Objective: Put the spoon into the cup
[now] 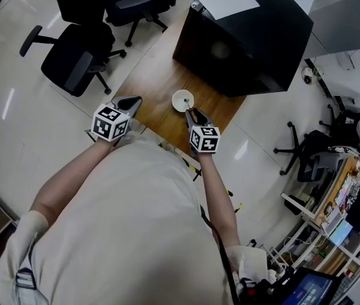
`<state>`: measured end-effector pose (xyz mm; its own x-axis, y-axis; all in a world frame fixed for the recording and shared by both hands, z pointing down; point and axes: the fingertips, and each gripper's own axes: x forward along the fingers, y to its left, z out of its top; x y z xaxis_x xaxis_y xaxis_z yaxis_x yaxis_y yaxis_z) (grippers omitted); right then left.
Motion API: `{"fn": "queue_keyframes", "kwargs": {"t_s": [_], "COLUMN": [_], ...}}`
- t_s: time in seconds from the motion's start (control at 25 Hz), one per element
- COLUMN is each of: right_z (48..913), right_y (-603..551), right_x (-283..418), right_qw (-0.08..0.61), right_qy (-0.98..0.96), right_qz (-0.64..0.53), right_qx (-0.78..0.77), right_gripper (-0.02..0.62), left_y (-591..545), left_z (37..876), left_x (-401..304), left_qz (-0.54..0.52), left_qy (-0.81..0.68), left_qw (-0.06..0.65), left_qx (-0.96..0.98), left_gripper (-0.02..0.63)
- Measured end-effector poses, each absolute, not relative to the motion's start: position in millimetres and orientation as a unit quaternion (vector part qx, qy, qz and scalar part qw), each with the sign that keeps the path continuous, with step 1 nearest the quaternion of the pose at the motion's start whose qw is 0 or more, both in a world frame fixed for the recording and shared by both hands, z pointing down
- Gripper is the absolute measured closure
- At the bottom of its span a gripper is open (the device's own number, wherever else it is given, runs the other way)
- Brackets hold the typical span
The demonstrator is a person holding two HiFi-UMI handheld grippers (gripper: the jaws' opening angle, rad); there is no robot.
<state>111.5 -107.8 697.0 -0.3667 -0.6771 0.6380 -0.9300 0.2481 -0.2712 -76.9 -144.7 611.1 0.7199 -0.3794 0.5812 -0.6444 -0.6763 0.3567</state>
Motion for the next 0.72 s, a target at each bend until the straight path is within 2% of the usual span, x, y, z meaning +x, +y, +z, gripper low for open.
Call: {"fn": "queue_keyframes", "kwargs": {"t_s": [0.72], "right_z": [756.6], "right_y": [-124.0], "right_x": [89.4], "right_qw": [0.259], "right_qy": [-0.763], "right_qz": [0.330], "right_qx": [0.491], "right_gripper": [0.468], "left_y": [-146.9], "left_z": [606.7], "left_x": [-99.5], "left_qz": [0.235], "left_qy": [-0.316], "left_qw": [0.277], "left_qx": [0.876], "left_gripper": [0.606]}}
